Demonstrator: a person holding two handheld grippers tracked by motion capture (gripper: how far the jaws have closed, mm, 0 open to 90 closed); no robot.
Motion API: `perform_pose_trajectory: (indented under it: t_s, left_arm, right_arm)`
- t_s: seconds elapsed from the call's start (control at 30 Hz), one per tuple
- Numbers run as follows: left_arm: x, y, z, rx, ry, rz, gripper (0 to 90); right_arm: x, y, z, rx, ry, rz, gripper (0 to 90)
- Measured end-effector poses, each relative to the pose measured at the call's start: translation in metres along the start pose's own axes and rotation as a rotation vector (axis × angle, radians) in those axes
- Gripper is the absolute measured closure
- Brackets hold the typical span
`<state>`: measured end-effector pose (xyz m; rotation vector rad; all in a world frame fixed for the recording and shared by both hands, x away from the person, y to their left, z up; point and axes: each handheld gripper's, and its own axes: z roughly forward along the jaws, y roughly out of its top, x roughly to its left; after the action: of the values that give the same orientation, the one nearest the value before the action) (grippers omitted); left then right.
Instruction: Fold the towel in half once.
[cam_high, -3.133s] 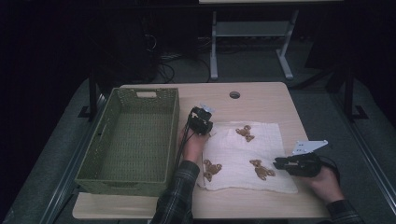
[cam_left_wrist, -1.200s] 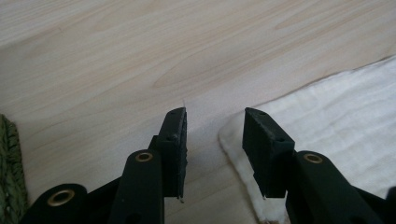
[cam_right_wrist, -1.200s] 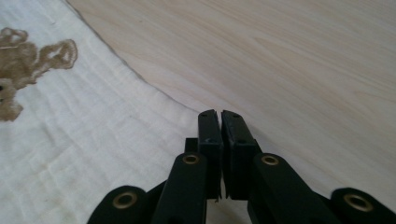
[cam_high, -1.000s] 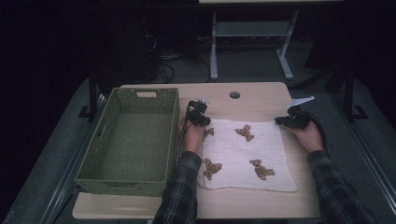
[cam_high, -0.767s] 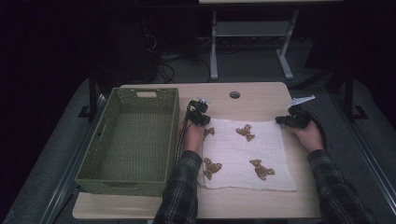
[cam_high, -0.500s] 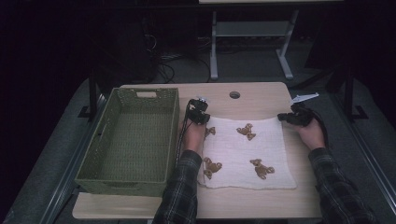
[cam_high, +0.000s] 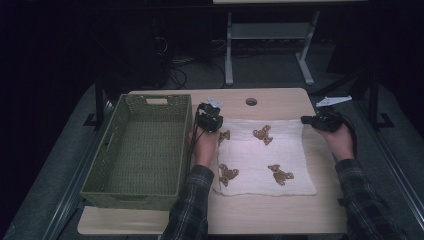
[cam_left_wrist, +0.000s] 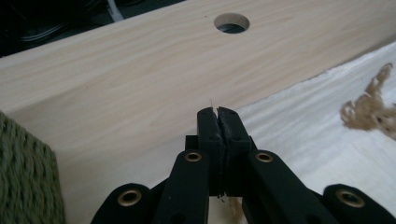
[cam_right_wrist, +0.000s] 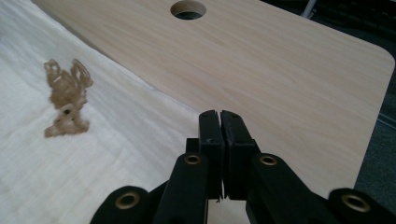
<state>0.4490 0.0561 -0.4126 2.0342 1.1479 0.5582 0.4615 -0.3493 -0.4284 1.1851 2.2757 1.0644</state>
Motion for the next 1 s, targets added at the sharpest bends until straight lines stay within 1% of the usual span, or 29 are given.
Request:
perform_pose_trajectory:
  t_s: [0.03,0.1,0.17,0.27,0.33,0.43,0.5,0.53,0.57,0.6,0.63,0.7,0.73,0.77,0.83,0.87,0.9,0.93,1.0]
  left_arm:
    - [-0.001,-0.002,-0.003,-0.003,-0.002,0.003,88.8]
    - [-0.003,-0.006,-0.008,-0.009,-0.010,-0.006,88.8]
    - [-0.007,-0.013,-0.017,-0.015,-0.013,-0.011,88.8]
    - [-0.012,-0.020,-0.025,-0.023,-0.009,-0.005,88.8]
    - [-0.015,-0.025,-0.028,-0.028,0.001,0.000,88.8]
    - [-0.019,-0.033,-0.035,-0.026,0.005,0.013,88.8]
    - [-0.023,-0.039,-0.041,-0.034,0.011,0.012,88.8]
    - [-0.025,-0.041,-0.043,-0.034,0.013,0.016,88.8]
    - [-0.025,-0.041,-0.043,-0.034,0.013,0.016,88.8]
    - [-0.029,-0.046,-0.047,-0.035,0.018,0.015,88.7]
    - [-0.029,-0.046,-0.047,-0.035,0.018,0.015,88.8]
    - [-0.034,-0.053,-0.052,-0.032,0.019,0.015,88.8]
    - [-0.036,-0.056,-0.054,-0.032,0.014,0.007,88.8]
    - [-0.036,-0.056,-0.054,-0.032,0.014,0.007,88.7]
    - [-0.041,-0.062,-0.061,-0.040,0.013,0.004,88.8]
    - [-0.041,-0.062,-0.061,-0.040,0.013,0.004,88.8]
    - [-0.044,-0.067,-0.067,-0.047,0.013,-0.003,88.8]
    - [-0.046,-0.069,-0.069,-0.048,0.017,-0.001,88.8]
    - [-0.050,-0.074,-0.074,-0.053,0.020,-0.010,88.8]
  right_arm:
    - [0.002,-0.003,-0.002,-0.006,0.001,0.004,87.7]
    - [0.005,-0.008,-0.006,-0.011,0.008,0.004,87.7]
    - [0.010,-0.015,-0.010,-0.018,0.015,0.015,87.7]
    - [0.016,-0.024,-0.016,-0.027,0.029,0.028,87.7]
    - [0.021,-0.031,-0.021,-0.037,0.037,0.028,87.7]
    - [0.028,-0.038,-0.025,-0.031,0.043,0.029,87.7]
    - [0.032,-0.042,-0.029,-0.031,0.042,0.020,87.7]
    - [0.036,-0.045,-0.032,-0.029,0.044,0.012,87.7]
    - [0.039,-0.047,-0.035,-0.029,0.044,0.010,87.7]
    - [0.041,-0.049,-0.037,-0.028,0.046,0.007,87.7]
    - [0.041,-0.049,-0.037,-0.028,0.046,0.007,87.7]
    - [0.046,-0.055,-0.044,-0.031,0.046,0.002,87.7]
    - [0.048,-0.057,-0.048,-0.028,0.045,-0.001,87.7]
    - [0.050,-0.059,-0.050,-0.032,0.046,-0.004,87.7]
    - [0.054,-0.063,-0.056,-0.030,0.049,-0.008,87.7]
    - [0.054,-0.063,-0.056,-0.030,0.049,-0.008,87.7]
    - [0.059,-0.067,-0.060,-0.027,0.047,-0.022,87.7]
    - [0.062,-0.069,-0.062,-0.024,0.049,-0.024,87.7]
    - [0.068,-0.073,-0.066,-0.022,0.051,-0.036,87.6]
